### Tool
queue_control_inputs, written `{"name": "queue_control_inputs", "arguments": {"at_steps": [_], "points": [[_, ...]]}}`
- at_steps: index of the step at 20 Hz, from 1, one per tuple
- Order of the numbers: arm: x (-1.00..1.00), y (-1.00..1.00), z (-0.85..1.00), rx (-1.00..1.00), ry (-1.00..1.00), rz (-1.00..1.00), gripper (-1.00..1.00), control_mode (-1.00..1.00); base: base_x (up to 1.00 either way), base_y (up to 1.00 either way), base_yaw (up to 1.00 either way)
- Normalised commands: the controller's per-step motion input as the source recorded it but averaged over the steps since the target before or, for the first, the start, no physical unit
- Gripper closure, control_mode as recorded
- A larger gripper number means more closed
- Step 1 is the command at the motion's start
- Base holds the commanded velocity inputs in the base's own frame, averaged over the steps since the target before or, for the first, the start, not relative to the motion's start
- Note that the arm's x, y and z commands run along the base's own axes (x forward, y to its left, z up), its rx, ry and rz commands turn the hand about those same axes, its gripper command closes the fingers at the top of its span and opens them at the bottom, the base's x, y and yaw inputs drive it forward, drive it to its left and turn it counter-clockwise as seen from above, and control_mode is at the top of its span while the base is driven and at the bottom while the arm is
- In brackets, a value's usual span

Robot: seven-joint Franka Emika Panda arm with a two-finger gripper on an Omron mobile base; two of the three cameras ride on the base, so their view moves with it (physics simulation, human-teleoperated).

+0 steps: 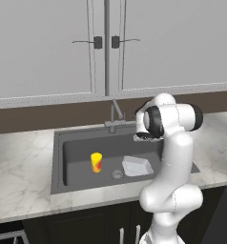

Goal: Pick the cup and tupperware and place them in the sink. Then turn on the water.

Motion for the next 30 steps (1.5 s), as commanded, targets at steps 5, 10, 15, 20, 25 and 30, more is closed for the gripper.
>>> {"name": "queue_control_inputs", "arguments": {"at_steps": [5,10,15,20,25,30], "points": [[0.00,0.00,0.20,0.00,-0.20,0.00,-1.00,-1.00,0.00,0.00,0.00],[-0.01,0.07,0.15,-0.01,-0.20,0.00,-1.00,-1.00,0.00,0.00,0.00],[0.00,0.00,0.12,0.00,-0.22,0.00,-1.00,-1.00,0.00,0.00,0.00],[0.00,0.00,0.30,0.00,-0.20,0.00,-1.00,-1.00,0.00,0.00,0.00],[-0.01,0.00,0.32,0.00,-0.14,0.00,-1.00,-1.00,0.00,0.00,0.00],[-0.02,0.00,0.22,0.00,-0.12,0.00,-1.00,-1.00,0.00,0.00,0.00]]}}
